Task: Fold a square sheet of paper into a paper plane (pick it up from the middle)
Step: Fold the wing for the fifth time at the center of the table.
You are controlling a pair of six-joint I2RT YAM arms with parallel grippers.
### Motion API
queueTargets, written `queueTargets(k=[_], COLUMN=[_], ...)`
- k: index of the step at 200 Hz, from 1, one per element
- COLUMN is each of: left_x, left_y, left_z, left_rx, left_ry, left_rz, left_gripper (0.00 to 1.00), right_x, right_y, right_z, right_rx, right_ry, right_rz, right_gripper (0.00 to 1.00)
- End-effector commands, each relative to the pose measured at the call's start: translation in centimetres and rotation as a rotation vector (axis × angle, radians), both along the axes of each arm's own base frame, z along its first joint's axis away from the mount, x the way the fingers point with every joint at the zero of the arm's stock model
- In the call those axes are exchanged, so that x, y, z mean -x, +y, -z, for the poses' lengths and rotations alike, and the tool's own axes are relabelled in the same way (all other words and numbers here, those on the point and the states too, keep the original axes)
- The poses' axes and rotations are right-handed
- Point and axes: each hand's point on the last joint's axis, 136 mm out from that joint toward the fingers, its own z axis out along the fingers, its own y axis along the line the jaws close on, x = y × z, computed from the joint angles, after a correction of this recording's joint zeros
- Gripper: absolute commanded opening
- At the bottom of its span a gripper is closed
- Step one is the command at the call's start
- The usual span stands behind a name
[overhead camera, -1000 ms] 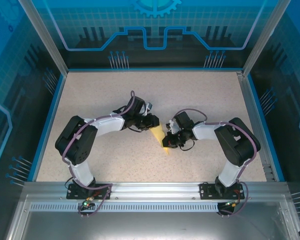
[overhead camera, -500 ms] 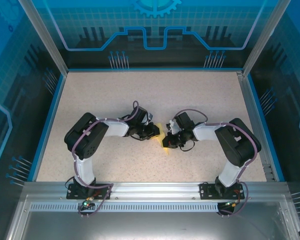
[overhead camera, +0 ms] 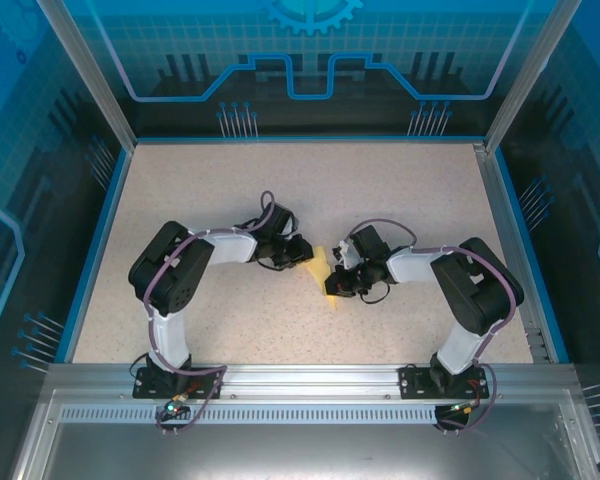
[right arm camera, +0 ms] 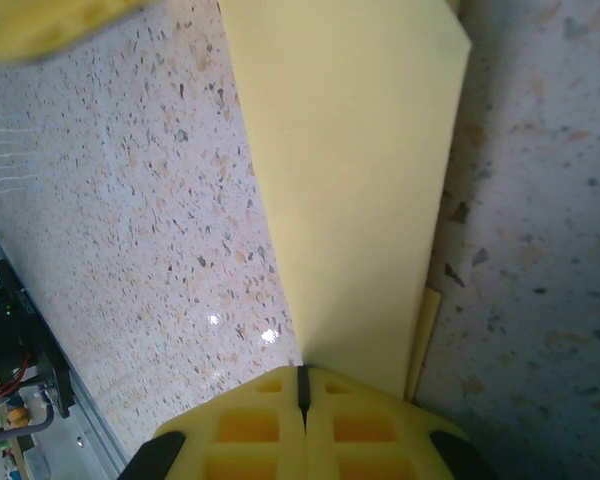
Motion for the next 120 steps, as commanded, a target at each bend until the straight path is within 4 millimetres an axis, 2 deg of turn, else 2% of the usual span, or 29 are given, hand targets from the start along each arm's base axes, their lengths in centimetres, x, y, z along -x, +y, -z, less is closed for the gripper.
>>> queueTargets(k=[1, 37, 73, 97, 120], left_x=[-1.4, -3.2, -4.1, -3.8, -2.5], left_y=[3.1, 4.8, 5.1, 4.9, 5.2], left_z=[1.9, 1.8, -1.2, -3.4, -4.8], left_rx=[-0.133, -0.148, -0.122, -0.096, -0.101], left_ry=[0.025, 0.036, -0.017, -0.047, -0.057], left_rz=[-0.044, -0.072, -0.059, -0.051, -0.053], left_gripper=[0.20, 0.20, 0.22, 0.24, 0.29], right_x=[4.0, 4.1, 3.2, 1.9, 0.6], right_y=[-3.3, -3.2, -2.0, -0.8, 0.0], right_z=[3.6, 3.3, 1.9, -0.1, -3.3], right_rx=[0.168, 0.153, 0.091, 0.036, -0.028], right_ry=[0.141, 0.136, 0.106, 0.060, -0.032], right_rz=[0.000, -0.003, -0.007, -0.012, -0.001], right_gripper=[0.01, 0.02, 0.04, 0.08, 0.18])
